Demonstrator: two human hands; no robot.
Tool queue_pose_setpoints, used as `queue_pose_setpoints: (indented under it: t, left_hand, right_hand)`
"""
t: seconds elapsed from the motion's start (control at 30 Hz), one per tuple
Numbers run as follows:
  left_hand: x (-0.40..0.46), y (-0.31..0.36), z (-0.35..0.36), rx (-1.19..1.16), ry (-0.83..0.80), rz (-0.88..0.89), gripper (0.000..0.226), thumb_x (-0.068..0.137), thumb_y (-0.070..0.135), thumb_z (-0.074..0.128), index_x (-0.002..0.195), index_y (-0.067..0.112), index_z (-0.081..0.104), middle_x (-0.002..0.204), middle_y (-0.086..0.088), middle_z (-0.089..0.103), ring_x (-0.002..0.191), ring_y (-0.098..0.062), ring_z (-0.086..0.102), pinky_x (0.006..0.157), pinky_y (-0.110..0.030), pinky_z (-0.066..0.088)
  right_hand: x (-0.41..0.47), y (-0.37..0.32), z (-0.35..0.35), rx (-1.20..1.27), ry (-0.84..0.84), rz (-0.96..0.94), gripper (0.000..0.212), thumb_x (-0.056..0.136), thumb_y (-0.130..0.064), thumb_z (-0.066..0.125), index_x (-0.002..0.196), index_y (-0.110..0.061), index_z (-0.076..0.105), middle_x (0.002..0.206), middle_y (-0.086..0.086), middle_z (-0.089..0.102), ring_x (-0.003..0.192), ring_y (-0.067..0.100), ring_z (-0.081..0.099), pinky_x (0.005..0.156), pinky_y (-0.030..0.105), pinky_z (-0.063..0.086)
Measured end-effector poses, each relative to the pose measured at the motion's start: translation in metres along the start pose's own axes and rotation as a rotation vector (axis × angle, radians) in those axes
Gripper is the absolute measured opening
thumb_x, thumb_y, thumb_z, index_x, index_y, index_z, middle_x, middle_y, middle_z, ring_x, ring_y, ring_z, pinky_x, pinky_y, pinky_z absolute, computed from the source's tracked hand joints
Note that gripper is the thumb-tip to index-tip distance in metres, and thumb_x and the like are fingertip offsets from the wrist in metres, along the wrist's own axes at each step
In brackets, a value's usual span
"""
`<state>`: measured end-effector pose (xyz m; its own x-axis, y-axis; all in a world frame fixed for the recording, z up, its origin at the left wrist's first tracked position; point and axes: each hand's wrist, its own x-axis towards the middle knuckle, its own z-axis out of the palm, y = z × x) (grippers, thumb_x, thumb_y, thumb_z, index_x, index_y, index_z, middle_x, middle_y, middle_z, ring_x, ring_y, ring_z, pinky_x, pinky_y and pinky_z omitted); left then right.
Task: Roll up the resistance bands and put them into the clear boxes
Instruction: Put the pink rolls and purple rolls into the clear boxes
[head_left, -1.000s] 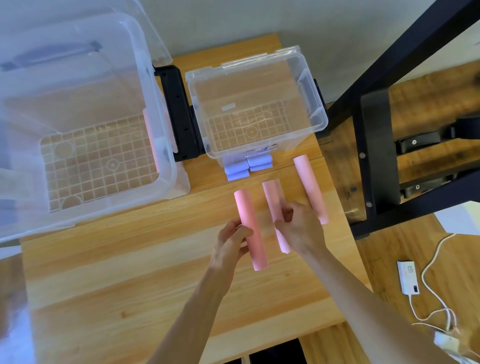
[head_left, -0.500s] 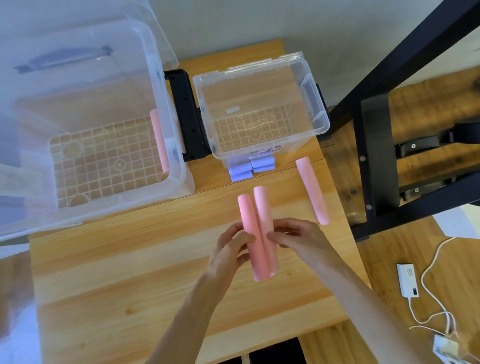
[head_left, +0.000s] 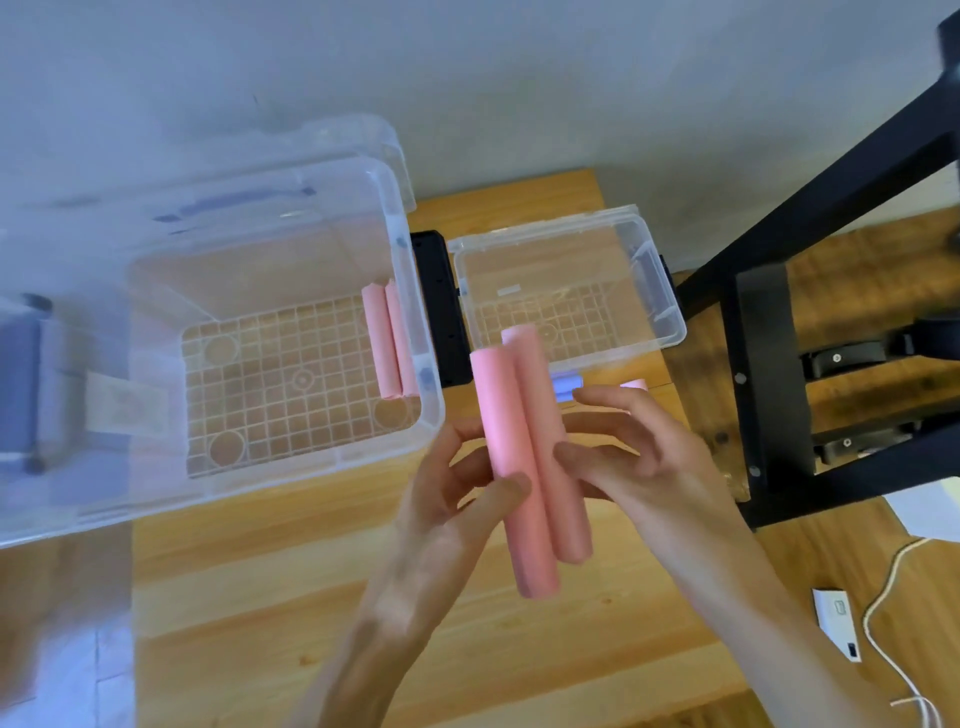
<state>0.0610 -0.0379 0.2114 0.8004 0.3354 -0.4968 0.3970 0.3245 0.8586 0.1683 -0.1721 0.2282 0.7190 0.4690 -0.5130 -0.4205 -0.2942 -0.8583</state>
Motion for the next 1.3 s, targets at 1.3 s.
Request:
queue_pose_setpoints:
  t: [1.3]
  left_hand:
    - [0.158, -0.012, -0.248, 0.261, 0.234, -0.453, 0.056, 0.089, 0.009, 0.071, 0.137, 0.007, 0.043, 0.126, -0.012, 0.061, 0.106, -0.026, 0.064, 0.084, -0.032, 0.055]
  right_hand:
    - [0.232, 0.04, 0.258, -1.057, 0.09, -0.081, 0.028, 0.097, 0.0, 0.049, 0.113, -0.008, 0.07, 0.131, 0.007, 0.059, 0.123, 0.028, 0.052, 0.075, 0.028, 0.039]
